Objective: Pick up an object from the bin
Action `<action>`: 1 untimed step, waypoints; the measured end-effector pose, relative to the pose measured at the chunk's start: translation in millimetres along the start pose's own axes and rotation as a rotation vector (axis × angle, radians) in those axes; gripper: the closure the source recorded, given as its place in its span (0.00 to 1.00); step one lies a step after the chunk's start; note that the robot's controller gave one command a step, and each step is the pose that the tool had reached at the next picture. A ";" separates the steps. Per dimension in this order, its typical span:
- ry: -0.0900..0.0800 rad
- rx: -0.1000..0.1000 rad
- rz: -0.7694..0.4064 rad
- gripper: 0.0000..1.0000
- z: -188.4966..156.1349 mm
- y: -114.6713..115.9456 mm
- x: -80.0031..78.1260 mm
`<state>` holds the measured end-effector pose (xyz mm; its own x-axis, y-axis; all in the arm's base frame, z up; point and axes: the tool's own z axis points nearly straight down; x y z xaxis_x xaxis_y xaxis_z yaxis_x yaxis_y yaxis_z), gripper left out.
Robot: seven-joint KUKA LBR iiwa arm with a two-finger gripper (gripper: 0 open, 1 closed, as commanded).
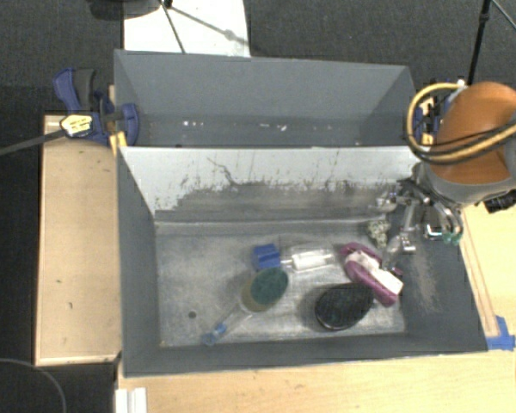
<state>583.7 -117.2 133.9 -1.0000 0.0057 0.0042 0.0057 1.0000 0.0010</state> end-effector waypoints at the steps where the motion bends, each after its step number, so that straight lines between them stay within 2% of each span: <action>1: -0.013 0.001 0.132 0.00 63.3 -2.9 55.0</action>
Offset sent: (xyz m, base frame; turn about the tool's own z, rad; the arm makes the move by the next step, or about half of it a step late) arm -0.0566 -0.0023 -0.0639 0.1309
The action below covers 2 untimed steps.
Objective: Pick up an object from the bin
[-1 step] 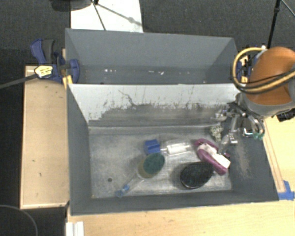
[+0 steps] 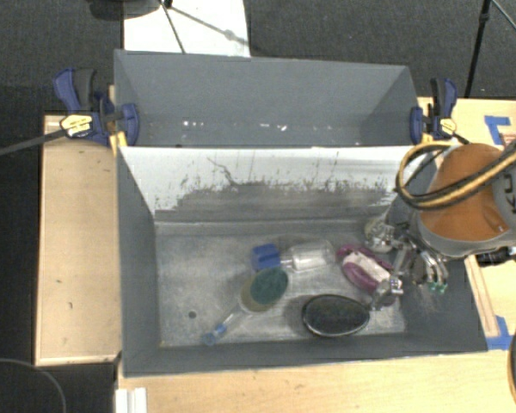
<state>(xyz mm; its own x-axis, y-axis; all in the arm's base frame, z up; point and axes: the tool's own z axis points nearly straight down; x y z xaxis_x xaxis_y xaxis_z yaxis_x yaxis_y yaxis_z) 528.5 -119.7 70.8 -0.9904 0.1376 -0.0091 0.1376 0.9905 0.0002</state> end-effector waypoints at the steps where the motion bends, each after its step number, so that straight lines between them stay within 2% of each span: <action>1: 0.002 0.000 0.125 0.00 -30.5 12.8 -13.1; 2: 0.004 0.001 0.342 0.00 -30.5 14.0 -17.4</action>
Offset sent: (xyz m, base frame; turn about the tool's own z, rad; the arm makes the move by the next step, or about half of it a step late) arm 0.0127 0.0105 0.0292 0.1259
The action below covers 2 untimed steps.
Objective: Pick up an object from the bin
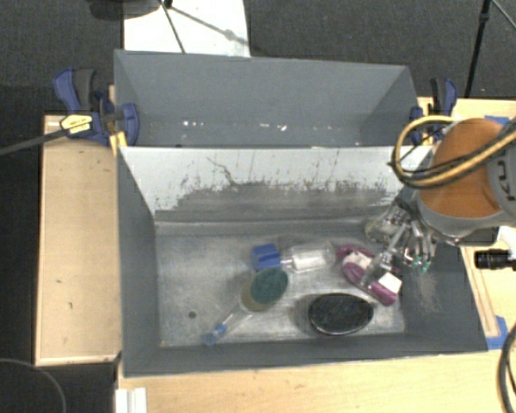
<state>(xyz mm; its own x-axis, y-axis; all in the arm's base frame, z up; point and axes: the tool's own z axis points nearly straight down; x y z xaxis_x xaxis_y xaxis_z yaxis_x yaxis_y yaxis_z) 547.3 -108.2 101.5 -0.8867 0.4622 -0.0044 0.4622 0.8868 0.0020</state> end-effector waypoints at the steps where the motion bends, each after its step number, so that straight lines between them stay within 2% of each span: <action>1: 0.000 -0.001 0.092 0.00 29.7 5.3 4.3; 2: -0.007 -0.001 0.311 0.00 28.7 2.0 65.0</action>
Offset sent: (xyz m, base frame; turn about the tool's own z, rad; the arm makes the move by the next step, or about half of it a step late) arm -0.0029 0.0065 -0.0315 0.0930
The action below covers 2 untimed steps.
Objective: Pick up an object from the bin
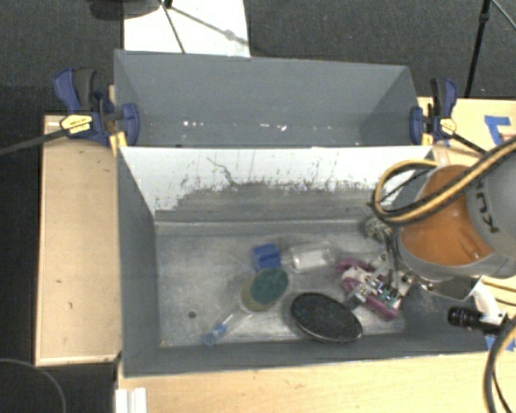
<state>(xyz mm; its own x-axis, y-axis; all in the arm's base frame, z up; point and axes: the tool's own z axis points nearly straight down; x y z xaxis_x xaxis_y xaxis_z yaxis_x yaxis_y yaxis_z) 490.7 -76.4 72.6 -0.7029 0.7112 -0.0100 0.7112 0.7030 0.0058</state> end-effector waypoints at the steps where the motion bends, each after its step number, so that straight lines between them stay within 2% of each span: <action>1: -0.004 -0.002 -0.003 1.00 -1.3 0.5 -2.1; 2: 0.004 0.001 -0.007 1.00 -74.3 1.8 -4.6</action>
Offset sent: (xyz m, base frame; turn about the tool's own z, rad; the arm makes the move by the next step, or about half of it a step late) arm 0.0000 0.0000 0.0000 0.0000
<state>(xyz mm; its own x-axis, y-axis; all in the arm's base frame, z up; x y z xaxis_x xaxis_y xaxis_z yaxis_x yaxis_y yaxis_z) 494.4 -78.1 146.9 -0.7079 0.7063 -0.0065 0.7063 0.7079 0.0045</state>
